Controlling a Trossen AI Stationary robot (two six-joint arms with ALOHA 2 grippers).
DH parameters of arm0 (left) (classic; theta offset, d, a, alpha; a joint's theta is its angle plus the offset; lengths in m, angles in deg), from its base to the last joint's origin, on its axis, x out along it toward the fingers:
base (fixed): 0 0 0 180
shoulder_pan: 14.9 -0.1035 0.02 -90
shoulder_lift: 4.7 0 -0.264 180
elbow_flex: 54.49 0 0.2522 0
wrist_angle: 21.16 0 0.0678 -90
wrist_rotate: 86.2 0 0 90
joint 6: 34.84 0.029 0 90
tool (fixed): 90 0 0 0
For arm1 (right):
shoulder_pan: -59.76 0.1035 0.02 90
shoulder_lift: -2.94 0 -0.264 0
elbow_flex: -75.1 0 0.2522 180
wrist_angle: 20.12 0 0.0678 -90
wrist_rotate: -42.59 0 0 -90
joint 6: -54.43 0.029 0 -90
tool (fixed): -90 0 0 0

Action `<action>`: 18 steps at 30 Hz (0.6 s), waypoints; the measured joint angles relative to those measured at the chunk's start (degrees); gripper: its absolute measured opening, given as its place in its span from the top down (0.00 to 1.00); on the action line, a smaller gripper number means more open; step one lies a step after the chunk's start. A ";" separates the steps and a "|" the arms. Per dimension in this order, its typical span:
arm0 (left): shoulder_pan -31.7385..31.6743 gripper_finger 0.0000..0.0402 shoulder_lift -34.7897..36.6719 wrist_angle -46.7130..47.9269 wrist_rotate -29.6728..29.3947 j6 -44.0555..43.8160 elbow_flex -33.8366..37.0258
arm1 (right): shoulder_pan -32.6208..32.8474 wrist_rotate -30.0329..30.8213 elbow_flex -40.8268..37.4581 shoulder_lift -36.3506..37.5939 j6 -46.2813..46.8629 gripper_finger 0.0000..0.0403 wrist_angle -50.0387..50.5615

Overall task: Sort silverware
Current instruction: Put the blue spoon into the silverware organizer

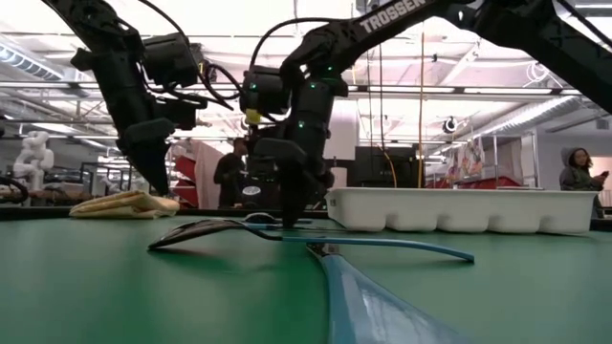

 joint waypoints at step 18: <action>0.23 0.96 -2.29 -34.35 3.58 -1.42 -0.11 | 2.23 12.52 0.09 20.32 11.02 1.00 3.01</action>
